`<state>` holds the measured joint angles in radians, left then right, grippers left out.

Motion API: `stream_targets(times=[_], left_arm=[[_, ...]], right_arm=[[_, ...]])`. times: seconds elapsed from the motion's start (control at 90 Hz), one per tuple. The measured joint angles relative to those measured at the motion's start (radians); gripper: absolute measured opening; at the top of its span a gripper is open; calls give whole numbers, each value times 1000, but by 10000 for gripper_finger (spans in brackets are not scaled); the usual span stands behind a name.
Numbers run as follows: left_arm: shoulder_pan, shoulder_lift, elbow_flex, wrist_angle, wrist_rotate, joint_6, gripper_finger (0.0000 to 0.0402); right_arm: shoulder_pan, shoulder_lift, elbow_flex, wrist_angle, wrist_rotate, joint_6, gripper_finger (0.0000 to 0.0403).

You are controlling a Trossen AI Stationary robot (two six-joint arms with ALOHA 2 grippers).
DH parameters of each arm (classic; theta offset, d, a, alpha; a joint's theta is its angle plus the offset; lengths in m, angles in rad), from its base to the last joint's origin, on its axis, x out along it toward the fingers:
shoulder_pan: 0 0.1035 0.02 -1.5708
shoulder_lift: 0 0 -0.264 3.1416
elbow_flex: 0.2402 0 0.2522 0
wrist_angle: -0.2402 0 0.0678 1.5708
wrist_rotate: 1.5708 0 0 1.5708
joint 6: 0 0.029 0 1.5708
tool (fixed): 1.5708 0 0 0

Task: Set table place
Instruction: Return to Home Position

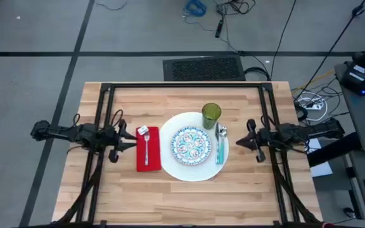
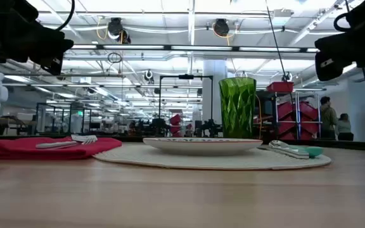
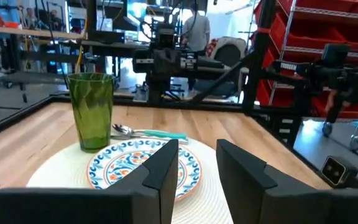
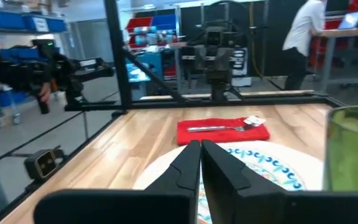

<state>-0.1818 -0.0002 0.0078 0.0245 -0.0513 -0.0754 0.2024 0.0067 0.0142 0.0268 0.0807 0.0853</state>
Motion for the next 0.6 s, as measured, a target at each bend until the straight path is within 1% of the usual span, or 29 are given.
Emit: stream_targets(times=[0.6], left_arm=[[0, 0, 0, -7, -6, 4, 95]], right_arm=[[0, 0, 0, -1, -3, 4, 1]])
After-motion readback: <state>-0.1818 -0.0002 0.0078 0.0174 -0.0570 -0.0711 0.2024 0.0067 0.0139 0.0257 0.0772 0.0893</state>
